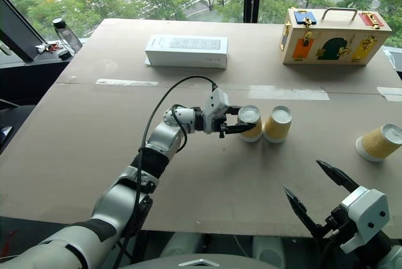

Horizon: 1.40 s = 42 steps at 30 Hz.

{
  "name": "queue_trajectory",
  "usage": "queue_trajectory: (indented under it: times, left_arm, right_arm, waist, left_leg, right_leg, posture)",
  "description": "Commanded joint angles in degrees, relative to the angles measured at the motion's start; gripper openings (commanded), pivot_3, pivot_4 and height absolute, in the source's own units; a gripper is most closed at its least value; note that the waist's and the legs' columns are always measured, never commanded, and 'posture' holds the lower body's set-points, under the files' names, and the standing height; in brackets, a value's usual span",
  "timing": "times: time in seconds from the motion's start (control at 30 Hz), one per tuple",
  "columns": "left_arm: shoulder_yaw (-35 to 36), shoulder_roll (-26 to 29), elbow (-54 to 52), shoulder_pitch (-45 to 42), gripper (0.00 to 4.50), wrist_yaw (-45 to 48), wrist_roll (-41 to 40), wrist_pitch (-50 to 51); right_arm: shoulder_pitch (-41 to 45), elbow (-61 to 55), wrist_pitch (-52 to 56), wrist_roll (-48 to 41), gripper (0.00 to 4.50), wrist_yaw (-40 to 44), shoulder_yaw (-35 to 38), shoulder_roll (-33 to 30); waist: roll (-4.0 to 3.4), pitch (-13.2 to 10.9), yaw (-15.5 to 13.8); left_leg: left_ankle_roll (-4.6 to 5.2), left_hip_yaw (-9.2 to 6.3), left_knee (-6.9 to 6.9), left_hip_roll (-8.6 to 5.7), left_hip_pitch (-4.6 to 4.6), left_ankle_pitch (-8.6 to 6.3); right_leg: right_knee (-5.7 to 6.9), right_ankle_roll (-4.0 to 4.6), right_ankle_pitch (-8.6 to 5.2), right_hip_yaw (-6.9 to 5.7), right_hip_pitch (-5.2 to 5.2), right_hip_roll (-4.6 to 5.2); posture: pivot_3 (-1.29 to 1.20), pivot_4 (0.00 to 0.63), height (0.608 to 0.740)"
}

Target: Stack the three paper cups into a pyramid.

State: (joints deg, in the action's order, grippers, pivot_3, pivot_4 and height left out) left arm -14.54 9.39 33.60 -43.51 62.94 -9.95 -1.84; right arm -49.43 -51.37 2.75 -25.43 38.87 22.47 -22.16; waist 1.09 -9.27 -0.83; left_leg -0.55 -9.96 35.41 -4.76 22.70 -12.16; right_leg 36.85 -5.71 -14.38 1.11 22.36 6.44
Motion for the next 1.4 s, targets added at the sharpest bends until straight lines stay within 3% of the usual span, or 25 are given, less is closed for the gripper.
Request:
queue_trajectory:
  times: [0.03,0.2,0.37,0.5,0.63,0.87,1.07,1.27,1.4]
  left_arm:
    - [0.49,-1.09,1.87,-1.65,2.26,0.94,0.24,-1.37]
    - [2.46,-2.01,2.72,-2.41,4.49,0.75,-0.65,-1.25]
    - [4.89,1.01,-5.18,0.06,4.49,2.48,-4.12,4.45]
    - [8.29,7.1,-16.98,5.19,4.49,3.47,-9.02,13.12]
    - [10.86,12.24,-28.43,11.74,4.49,3.31,-13.69,19.76]
    - [13.22,22.53,-47.97,23.58,4.49,12.7,-28.75,30.98]
    - [13.64,25.37,-55.74,28.13,4.49,11.03,-31.65,32.38]
    - [14.22,25.32,-58.4,31.17,4.49,8.41,-32.05,31.35]
    - [15.02,25.49,-60.17,32.6,4.5,7.52,-33.2,31.46]
  right_arm:
    - [-1.18,-2.27,-1.54,-0.1,4.5,-0.34,1.03,0.24]
    - [-1.59,-2.44,-1.67,-0.14,4.5,-0.48,0.97,0.04]
    - [1.0,-1.78,2.76,-0.25,4.5,-6.45,3.15,0.74]
    - [8.73,0.66,8.27,-1.29,4.5,-16.01,9.77,0.98]
    - [16.11,4.59,14.18,1.01,4.5,-22.14,14.37,-1.22]
    - [30.07,16.22,25.82,1.5,4.5,-26.95,16.52,-8.19]
    - [40.68,24.79,33.97,2.8,4.5,-29.68,14.1,-11.52]
    - [46.18,29.34,37.97,3.15,4.5,-30.96,13.27,-10.88]
    - [46.83,30.92,37.46,3.41,3.47,-29.86,12.76,-10.91]
  waist:
    - [0.0,0.0,0.02]
    - [0.01,-0.01,0.13]
    - [0.0,0.0,0.63]
    - [-0.05,0.03,1.56]
    - [-0.09,0.05,1.5]
    - [-0.13,0.05,1.51]
    - [-0.26,0.09,1.42]
    - [-0.28,0.09,1.55]
    - [-0.28,0.09,1.47]
  left_leg:
    - [0.0,-0.01,0.0,-0.01,0.0,0.0]
    - [0.0,0.0,0.01,-0.01,0.0,0.0]
    - [0.0,-0.01,0.01,0.0,0.0,0.0]
    - [0.0,0.02,0.0,0.02,-0.02,0.0]
    - [0.0,0.01,-0.01,0.02,-0.04,0.0]
    - [0.0,0.09,-0.02,0.05,-0.05,0.0]
    - [0.01,0.09,-0.01,0.05,-0.07,0.01]
    - [0.01,0.13,-0.05,0.04,-0.06,0.01]
    - [0.01,0.12,-0.05,0.03,-0.05,0.01]
  right_leg:
    - [0.0,0.0,0.0,0.0,-0.01,0.0]
    - [0.0,-0.03,-0.01,0.0,0.0,0.0]
    - [0.0,-0.03,-0.01,0.0,0.0,0.0]
    - [0.04,0.11,0.07,0.05,0.01,0.0]
    - [0.06,0.24,0.14,0.07,0.02,-0.01]
    - [0.08,0.29,0.15,0.17,0.03,-0.01]
    - [0.08,0.3,0.15,0.15,0.0,-0.01]
    - [0.06,0.3,0.15,0.19,0.01,-0.01]
    - [0.06,0.3,0.15,0.18,0.01,-0.01]
  posture:
    - [0.0,0.15,0.74]
    - [0.0,0.15,0.74]
    - [0.0,0.15,0.74]
    - [0.0,0.15,0.74]
    - [0.0,0.15,0.74]
    - [0.0,0.15,0.74]
    - [0.0,0.15,0.74]
    - [0.0,0.15,0.74]
    - [0.0,0.15,0.74]
